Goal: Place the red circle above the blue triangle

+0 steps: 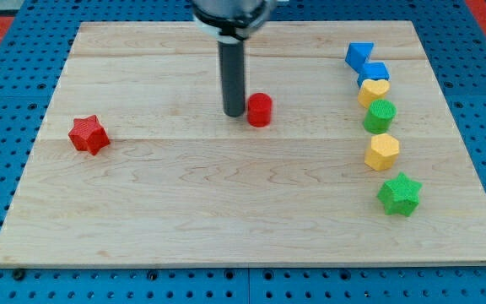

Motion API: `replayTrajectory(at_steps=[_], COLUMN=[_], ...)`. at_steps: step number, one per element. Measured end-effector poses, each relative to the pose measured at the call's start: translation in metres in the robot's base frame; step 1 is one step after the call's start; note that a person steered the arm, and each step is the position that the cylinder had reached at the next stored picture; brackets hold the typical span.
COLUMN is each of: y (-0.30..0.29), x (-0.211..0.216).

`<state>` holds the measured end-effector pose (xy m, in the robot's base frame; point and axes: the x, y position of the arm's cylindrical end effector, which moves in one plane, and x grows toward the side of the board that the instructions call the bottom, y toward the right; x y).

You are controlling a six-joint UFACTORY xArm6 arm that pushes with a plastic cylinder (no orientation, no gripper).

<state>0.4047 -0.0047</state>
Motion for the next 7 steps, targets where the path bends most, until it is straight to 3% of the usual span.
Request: replayTrajectory(at_steps=[1,2,4,7], y=[-0.005,0.028,0.038,0.099], x=[0.029,0.026,-0.091,-0.094])
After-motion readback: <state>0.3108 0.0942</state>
